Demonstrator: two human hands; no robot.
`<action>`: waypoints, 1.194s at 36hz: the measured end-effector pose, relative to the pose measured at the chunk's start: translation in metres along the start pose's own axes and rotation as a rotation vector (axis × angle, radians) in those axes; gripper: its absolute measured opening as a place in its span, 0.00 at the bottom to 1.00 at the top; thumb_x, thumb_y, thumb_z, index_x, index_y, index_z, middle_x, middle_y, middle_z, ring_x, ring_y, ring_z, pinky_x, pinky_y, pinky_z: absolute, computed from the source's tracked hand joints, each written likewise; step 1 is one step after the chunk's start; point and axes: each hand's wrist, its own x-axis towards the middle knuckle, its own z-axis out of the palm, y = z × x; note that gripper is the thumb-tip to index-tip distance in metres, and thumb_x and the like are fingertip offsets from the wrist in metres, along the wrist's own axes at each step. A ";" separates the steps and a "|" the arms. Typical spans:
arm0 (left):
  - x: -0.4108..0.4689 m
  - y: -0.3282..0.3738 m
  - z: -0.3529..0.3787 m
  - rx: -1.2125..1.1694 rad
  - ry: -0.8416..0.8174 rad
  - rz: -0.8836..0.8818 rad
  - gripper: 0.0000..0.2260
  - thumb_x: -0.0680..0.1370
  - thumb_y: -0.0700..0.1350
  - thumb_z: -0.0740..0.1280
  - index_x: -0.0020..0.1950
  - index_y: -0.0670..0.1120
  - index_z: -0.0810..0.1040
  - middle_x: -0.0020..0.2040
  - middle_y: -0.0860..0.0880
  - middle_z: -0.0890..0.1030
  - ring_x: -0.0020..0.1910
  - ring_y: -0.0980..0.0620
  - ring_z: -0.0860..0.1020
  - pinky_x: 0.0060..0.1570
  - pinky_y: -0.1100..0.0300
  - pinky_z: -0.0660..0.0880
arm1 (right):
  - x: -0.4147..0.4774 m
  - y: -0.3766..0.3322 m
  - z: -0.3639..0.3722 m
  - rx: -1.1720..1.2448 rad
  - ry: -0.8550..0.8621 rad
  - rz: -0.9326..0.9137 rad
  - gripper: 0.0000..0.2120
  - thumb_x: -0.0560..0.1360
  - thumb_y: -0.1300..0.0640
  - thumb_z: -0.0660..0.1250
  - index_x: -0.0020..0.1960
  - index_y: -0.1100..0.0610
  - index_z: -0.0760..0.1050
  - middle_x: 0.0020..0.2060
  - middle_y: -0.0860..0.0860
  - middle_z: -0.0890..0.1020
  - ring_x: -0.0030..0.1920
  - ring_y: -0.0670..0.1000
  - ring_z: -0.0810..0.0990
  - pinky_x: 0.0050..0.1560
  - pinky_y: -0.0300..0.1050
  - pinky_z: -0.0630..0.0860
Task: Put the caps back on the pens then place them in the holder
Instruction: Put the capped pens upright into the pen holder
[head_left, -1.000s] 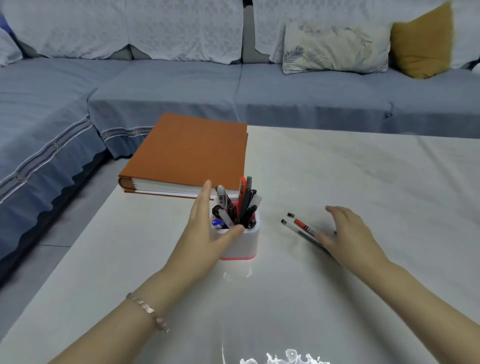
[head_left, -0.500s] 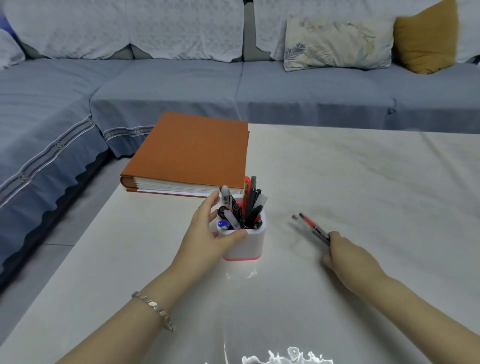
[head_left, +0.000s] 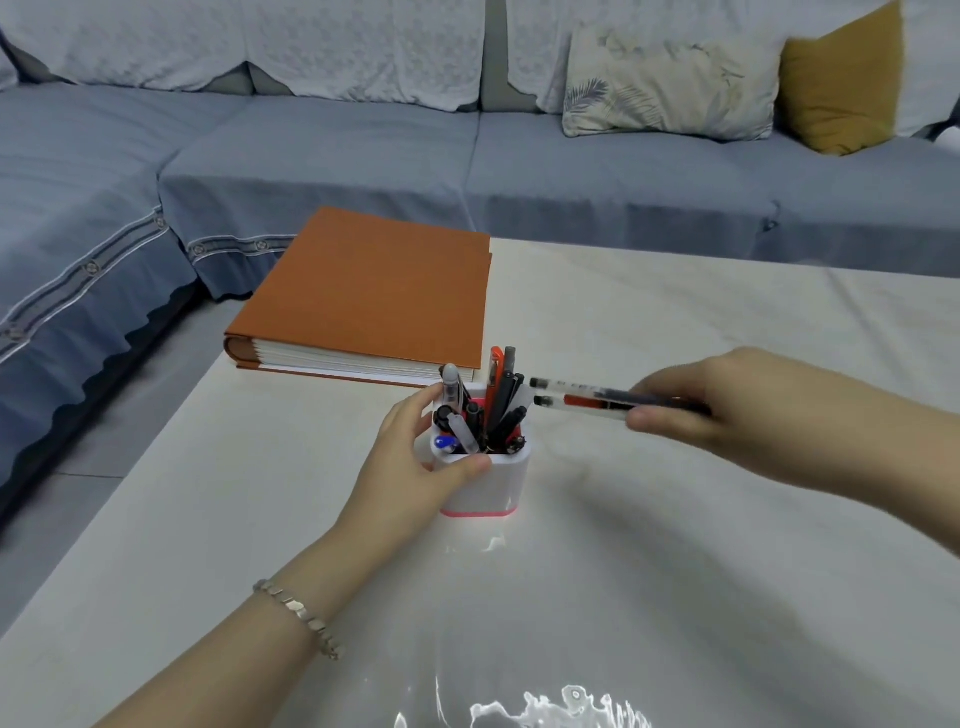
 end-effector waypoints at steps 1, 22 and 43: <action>0.000 0.000 0.000 0.007 0.000 -0.002 0.32 0.68 0.45 0.74 0.67 0.58 0.64 0.64 0.59 0.66 0.60 0.59 0.66 0.63 0.48 0.71 | 0.003 -0.005 0.001 -0.038 -0.007 -0.009 0.20 0.72 0.35 0.48 0.48 0.44 0.74 0.31 0.44 0.75 0.33 0.43 0.72 0.36 0.42 0.70; -0.002 0.002 -0.002 0.027 -0.023 0.017 0.31 0.68 0.45 0.74 0.67 0.56 0.64 0.61 0.60 0.66 0.62 0.58 0.68 0.61 0.56 0.71 | 0.073 -0.060 0.019 -0.604 -0.063 -0.353 0.09 0.77 0.55 0.58 0.50 0.59 0.72 0.45 0.54 0.74 0.42 0.59 0.74 0.33 0.43 0.65; -0.002 0.000 0.000 0.024 -0.014 0.005 0.32 0.68 0.45 0.74 0.68 0.55 0.64 0.66 0.57 0.67 0.64 0.58 0.68 0.59 0.58 0.70 | 0.060 -0.044 0.076 0.500 0.519 -0.168 0.16 0.79 0.59 0.54 0.66 0.58 0.67 0.62 0.53 0.72 0.60 0.48 0.69 0.57 0.24 0.58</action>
